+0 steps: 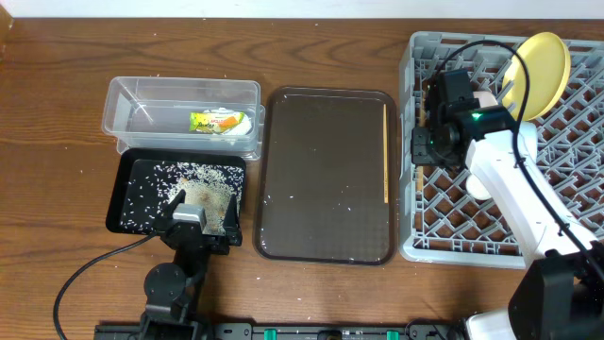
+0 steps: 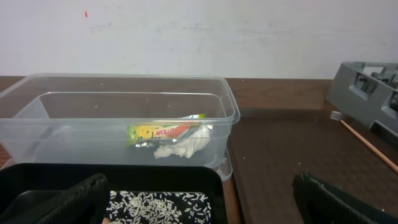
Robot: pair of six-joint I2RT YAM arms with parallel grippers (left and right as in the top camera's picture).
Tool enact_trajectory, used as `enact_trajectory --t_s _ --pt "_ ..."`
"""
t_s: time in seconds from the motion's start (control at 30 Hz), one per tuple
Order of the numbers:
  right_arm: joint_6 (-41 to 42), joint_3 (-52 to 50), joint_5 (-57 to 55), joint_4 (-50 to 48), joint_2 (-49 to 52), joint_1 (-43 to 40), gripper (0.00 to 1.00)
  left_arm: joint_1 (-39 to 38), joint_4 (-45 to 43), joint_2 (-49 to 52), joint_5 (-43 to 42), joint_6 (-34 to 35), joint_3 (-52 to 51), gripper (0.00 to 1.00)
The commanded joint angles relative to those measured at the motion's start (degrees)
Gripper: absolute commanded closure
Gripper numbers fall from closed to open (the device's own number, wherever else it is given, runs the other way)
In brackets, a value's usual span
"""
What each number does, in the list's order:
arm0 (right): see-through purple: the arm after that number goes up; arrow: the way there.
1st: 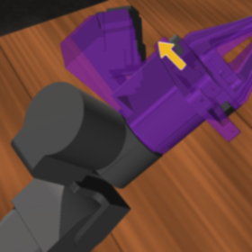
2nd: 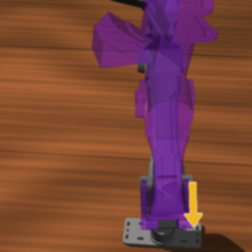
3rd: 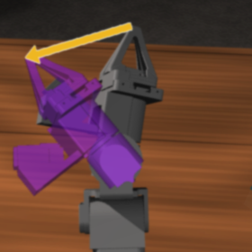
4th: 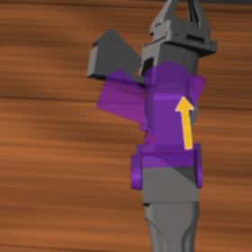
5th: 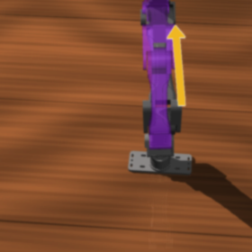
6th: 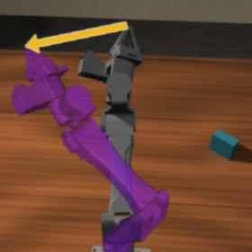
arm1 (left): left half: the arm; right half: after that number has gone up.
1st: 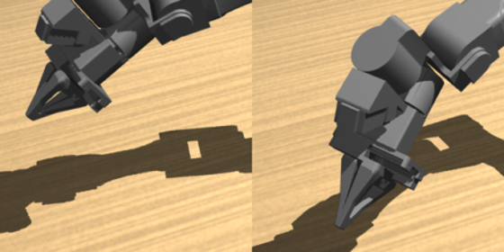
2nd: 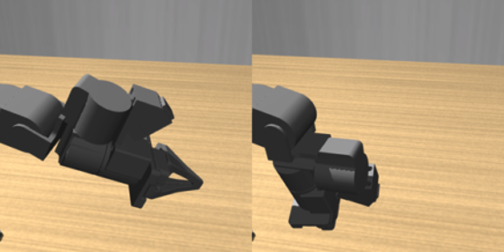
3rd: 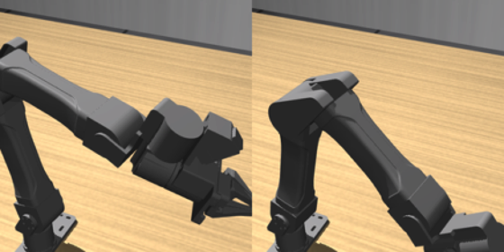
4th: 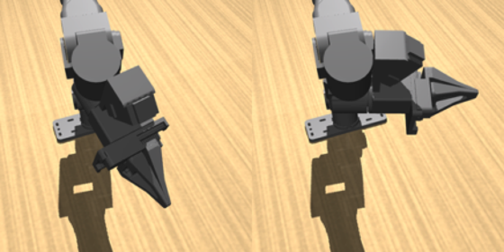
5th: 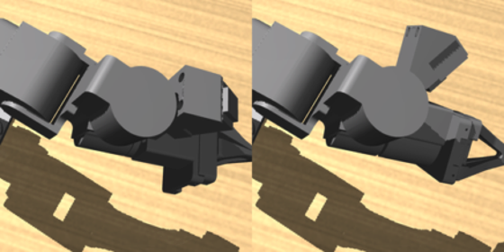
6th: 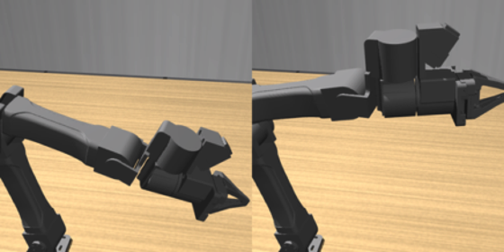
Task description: Sort waste into correct bins and load items into the dishwasher rack
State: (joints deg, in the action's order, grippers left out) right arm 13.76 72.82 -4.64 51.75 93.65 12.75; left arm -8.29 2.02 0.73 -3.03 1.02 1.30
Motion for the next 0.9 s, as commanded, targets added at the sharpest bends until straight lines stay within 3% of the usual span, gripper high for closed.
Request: enact_trajectory --t_s 0.0,0.2,0.37,0.6,0.87 --pt "-2.8 0.3 1.6 -1.4 -2.9 3.0 0.61 0.3 1.7 -0.4 0.2 -1.0 -1.1 0.04" --pt "-6.6 0.2 2.0 -5.8 -5.0 13.4 0.58 0.3 1.7 -0.4 0.2 -1.0 -1.1 0.04" --pt "5.9 0.1 -13.8 -6.7 0.1 19.9 0.62 0.3 1.7 -0.4 0.2 -1.0 -1.1 0.04" --pt "9.0 0.1 -22.4 -11.5 12.4 19.6 0.63 0.3 1.7 -0.4 0.2 -1.0 -1.1 0.04" --pt "9.2 0.1 -18.3 -14.8 20.4 17.1 0.59 0.3 1.7 -0.4 0.2 -1.0 -1.1 0.04"
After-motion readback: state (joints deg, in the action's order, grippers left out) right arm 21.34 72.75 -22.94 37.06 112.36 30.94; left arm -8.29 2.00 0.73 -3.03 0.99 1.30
